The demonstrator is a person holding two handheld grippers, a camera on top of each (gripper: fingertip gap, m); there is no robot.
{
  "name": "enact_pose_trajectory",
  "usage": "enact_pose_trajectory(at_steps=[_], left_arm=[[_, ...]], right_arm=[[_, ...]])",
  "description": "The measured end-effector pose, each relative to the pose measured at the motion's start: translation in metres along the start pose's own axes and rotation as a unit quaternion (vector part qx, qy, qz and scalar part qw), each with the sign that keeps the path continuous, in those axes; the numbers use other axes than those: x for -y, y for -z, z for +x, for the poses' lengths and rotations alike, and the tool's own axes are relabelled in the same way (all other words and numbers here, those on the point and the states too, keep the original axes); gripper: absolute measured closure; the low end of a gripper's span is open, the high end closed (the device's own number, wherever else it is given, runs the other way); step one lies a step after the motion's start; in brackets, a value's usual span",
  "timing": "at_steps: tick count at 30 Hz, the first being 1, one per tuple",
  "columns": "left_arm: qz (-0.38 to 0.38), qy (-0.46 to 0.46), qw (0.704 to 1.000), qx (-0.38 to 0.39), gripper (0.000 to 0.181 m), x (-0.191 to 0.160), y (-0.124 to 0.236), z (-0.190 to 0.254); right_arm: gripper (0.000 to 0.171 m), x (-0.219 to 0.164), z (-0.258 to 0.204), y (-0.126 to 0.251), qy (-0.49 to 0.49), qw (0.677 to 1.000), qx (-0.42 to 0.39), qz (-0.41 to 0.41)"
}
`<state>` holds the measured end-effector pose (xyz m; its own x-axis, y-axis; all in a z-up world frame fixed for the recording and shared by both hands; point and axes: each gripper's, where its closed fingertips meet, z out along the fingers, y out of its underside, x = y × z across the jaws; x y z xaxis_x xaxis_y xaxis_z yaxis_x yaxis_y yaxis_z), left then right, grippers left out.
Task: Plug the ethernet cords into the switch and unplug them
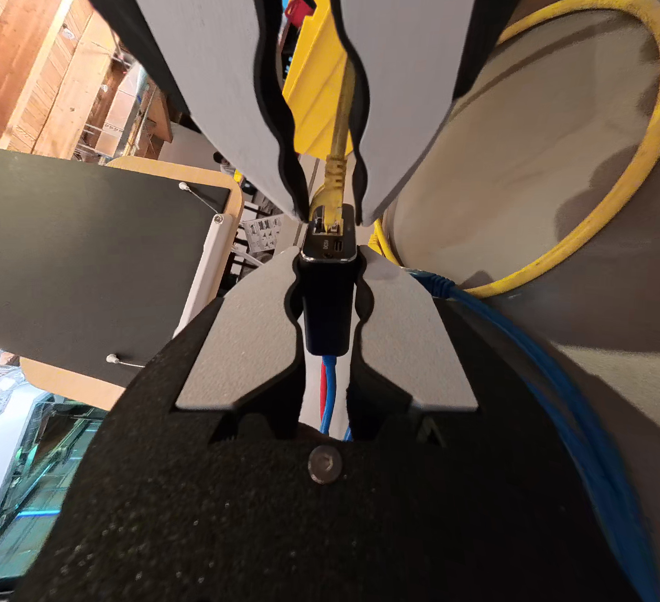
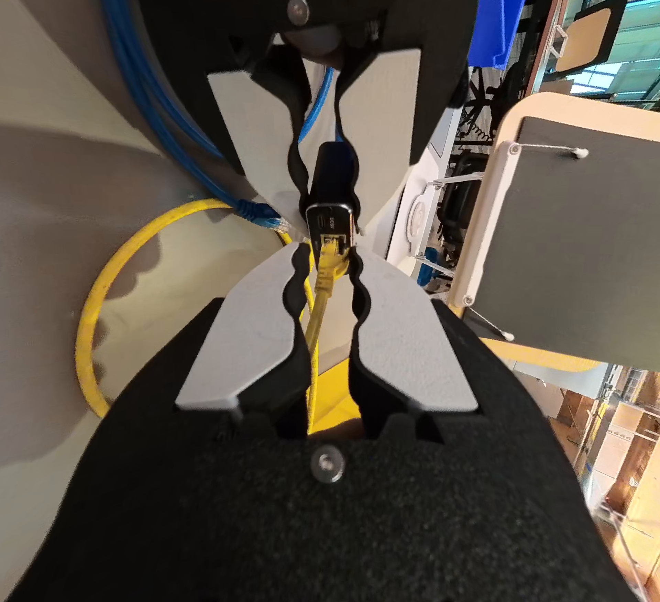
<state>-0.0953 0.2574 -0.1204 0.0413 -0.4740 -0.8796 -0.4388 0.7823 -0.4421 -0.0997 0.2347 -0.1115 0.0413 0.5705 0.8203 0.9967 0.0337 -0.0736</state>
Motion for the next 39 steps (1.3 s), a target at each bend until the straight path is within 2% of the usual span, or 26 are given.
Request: enact_pose_trajectory(at_steps=[10, 14, 17, 19, 20, 21, 23, 26, 31, 35, 37, 39], left_arm=[[-0.007, -0.007, 1.000, -0.002, 0.156, 0.002, 0.000, 0.002], [-0.031, 0.014, 0.999, -0.011, 0.156, -0.006, -0.003, 0.003], [-0.021, 0.048, 0.998, -0.022, 0.155, -0.008, -0.006, 0.004], [-0.111, 0.037, 0.993, -0.024, 0.156, -0.048, -0.012, 0.004], [-0.128, 0.045, 0.990, -0.025, 0.156, -0.065, -0.012, 0.002], [-0.106, 0.059, 0.993, -0.007, 0.156, -0.061, -0.009, -0.008], [-0.058, 0.083, 0.995, 0.014, 0.156, -0.029, -0.006, -0.018], [-0.057, 0.049, 0.997, -0.005, 0.156, -0.018, -0.014, 0.002], [-0.037, 0.098, 0.994, 0.016, 0.156, -0.017, -0.009, -0.014], [-0.040, 0.101, 0.994, 0.010, 0.156, -0.019, -0.009, -0.011], [-0.042, 0.098, 0.994, 0.009, 0.156, -0.019, -0.009, -0.010], [-0.043, 0.100, 0.994, 0.007, 0.156, -0.019, -0.009, -0.010]], right_arm=[[0.157, -0.002, -0.001, 0.002, -0.014, 1.000, 0.012, -0.008], [0.158, -0.001, -0.002, -0.004, -0.012, 1.000, 0.012, -0.011], [0.158, -0.004, 0.001, -0.004, -0.005, 1.000, 0.003, -0.023], [0.158, -0.009, 0.005, 0.002, -0.024, 0.999, -0.005, -0.023], [0.158, -0.013, 0.009, 0.012, -0.048, 0.999, -0.011, -0.015], [0.157, -0.019, 0.013, 0.022, -0.078, 0.997, -0.010, -0.009], [0.157, -0.027, 0.015, 0.039, -0.114, 0.993, -0.014, 0.006], [0.157, -0.017, 0.010, 0.056, -0.179, 0.983, -0.008, 0.047], [0.157, -0.003, -0.012, 0.065, -0.194, 0.978, -0.050, 0.064], [0.154, 0.002, -0.076, 0.041, -0.211, 0.977, 0.014, 0.011], [0.145, 0.011, -0.100, 0.038, -0.266, 0.962, 0.054, 0.005], [0.141, 0.016, -0.100, 0.045, -0.333, 0.940, 0.066, 0.030]])
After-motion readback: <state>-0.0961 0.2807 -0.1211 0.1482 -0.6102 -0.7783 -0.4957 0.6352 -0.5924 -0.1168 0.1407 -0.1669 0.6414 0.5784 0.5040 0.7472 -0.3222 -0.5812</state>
